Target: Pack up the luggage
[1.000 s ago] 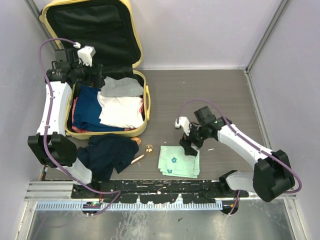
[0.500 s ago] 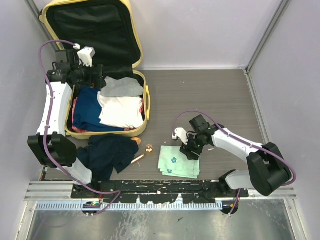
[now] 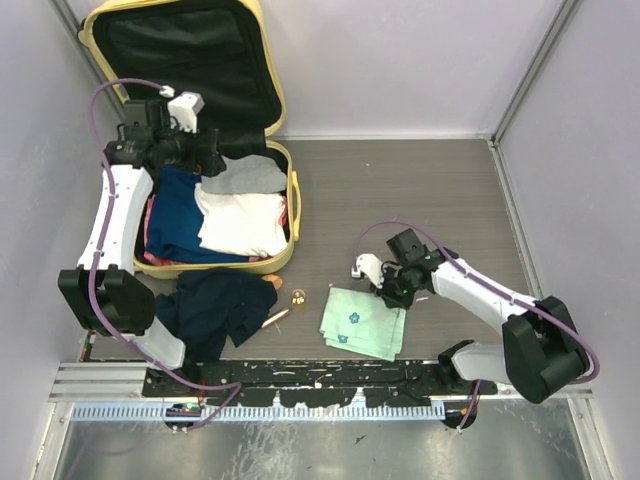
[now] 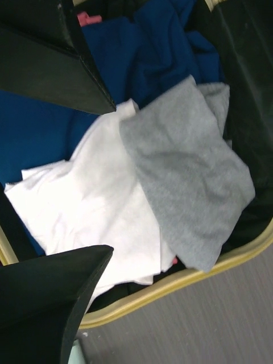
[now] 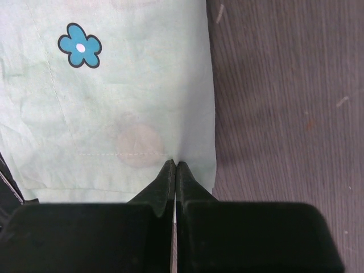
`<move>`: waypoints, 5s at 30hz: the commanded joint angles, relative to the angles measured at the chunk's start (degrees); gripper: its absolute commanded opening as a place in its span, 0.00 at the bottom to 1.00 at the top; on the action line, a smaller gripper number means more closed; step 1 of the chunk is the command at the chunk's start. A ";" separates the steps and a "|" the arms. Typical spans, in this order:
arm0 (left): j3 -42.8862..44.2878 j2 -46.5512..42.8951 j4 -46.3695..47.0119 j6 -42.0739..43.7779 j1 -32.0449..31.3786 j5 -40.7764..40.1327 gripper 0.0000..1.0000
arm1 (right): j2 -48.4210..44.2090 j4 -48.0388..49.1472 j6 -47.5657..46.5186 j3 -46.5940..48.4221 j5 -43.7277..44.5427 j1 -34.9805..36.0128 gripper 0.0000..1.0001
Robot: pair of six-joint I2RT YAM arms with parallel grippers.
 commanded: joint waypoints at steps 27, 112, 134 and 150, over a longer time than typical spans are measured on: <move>10.74 28.71 -2.54 1.09 -38.15 19.81 0.82 | -10.61 5.58 -8.53 14.69 0.03 -10.33 0.69; -9.70 9.08 3.89 -2.73 12.02 -9.25 0.20 | 8.15 25.77 34.58 28.38 -9.28 -7.49 0.81; -12.94 -14.13 -11.96 24.35 8.90 29.20 0.98 | 5.64 29.60 34.30 20.19 -18.02 -6.16 0.77; -33.95 -25.25 -18.67 49.88 -23.45 13.60 0.88 | 0.69 28.58 33.95 13.22 -18.42 -6.14 0.77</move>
